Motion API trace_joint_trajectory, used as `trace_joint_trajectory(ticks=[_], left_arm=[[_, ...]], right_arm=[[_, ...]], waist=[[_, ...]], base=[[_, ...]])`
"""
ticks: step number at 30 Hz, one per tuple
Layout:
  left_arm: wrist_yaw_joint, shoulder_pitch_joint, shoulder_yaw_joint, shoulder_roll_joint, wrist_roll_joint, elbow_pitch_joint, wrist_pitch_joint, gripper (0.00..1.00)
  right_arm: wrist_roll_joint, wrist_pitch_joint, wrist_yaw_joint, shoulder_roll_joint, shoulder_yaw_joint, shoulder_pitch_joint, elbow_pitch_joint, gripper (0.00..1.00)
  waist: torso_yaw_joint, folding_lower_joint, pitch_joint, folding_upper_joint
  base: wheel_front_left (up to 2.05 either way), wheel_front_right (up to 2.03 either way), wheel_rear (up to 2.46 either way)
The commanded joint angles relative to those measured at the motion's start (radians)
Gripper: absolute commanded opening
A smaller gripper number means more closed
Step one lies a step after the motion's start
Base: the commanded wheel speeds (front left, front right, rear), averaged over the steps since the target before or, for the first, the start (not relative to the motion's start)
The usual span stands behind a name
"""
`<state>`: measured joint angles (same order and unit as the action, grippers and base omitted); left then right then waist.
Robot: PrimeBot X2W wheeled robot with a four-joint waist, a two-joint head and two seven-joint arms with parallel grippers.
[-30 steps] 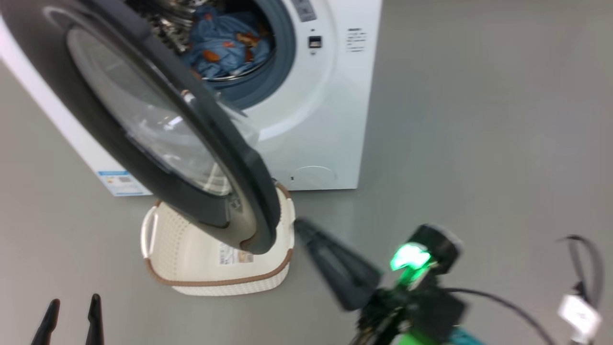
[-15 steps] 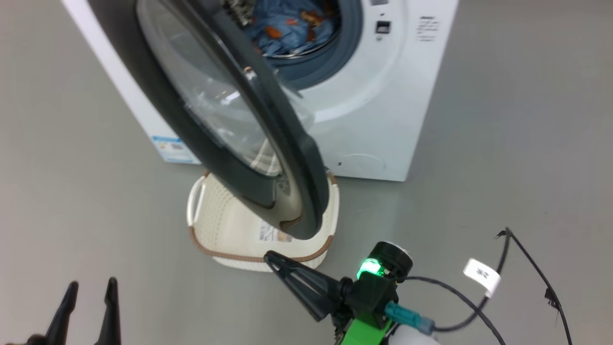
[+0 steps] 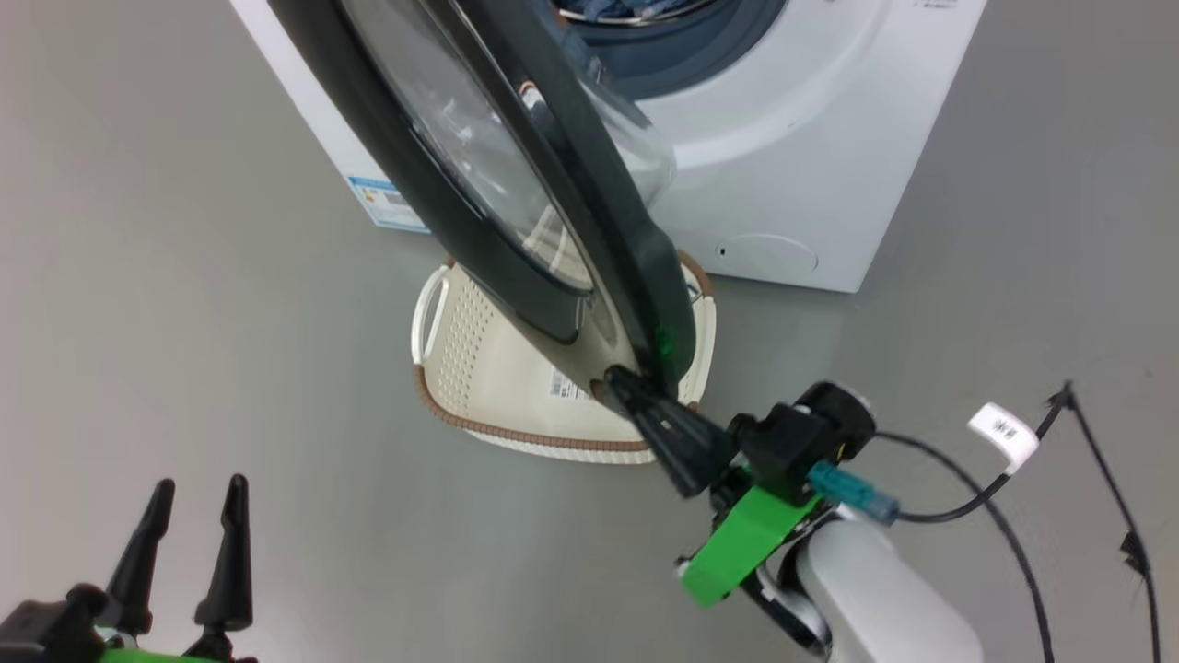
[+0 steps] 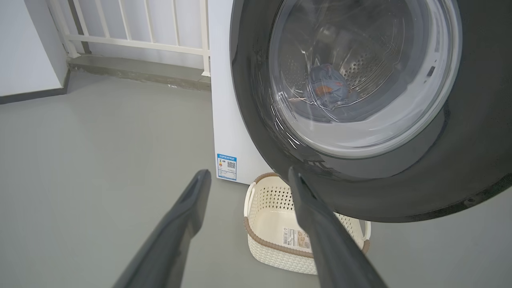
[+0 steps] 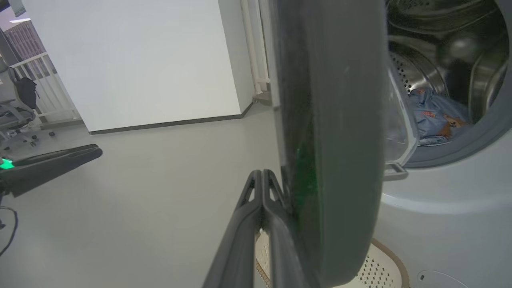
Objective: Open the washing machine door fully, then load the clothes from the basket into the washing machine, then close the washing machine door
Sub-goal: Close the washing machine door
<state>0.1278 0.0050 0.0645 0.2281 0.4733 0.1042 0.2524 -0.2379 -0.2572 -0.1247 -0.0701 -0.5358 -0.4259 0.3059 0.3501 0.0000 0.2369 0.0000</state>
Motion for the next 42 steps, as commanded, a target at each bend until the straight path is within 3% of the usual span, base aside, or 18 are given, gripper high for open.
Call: trace_joint_trajectory(ticks=[1,12,28,33,42], left_arm=[[0.003,-0.041,-0.033,0.037,0.007,-0.015,0.009,1.00],[0.003,-0.108,0.017,0.067,0.046,-0.033,0.009,1.00],[0.003,-0.225,0.111,0.111,0.130,-0.057,0.009,1.00],[0.003,-0.262,0.164,0.112,0.149,-0.065,0.009,1.00],[0.003,-0.294,0.206,0.112,0.170,-0.081,0.009,1.00]], right_arm=[[0.015,-0.005,-0.006,0.020,0.006,-0.025,-0.022,0.00],[-0.032,-0.005,-0.006,0.020,0.212,-0.122,-0.034,0.00],[-0.047,-0.005,-0.006,0.020,0.296,-0.533,0.113,0.00],[-0.080,-0.005,-0.006,0.020,0.325,-0.621,0.143,0.00],[-0.036,-0.005,-0.006,0.020,0.392,-0.758,0.182,0.00]], waist=[[0.016,0.0000,0.031,0.0000],[-0.002,0.0000,0.121,0.0000],[-0.018,0.0000,0.316,0.0000],[-0.006,0.0000,0.362,0.0000],[0.002,0.0000,0.415,0.0000]], base=[[0.00,0.00,0.00],[0.00,0.00,0.00],[0.00,0.00,0.00],[0.00,0.00,0.00],[0.00,0.00,0.00]])
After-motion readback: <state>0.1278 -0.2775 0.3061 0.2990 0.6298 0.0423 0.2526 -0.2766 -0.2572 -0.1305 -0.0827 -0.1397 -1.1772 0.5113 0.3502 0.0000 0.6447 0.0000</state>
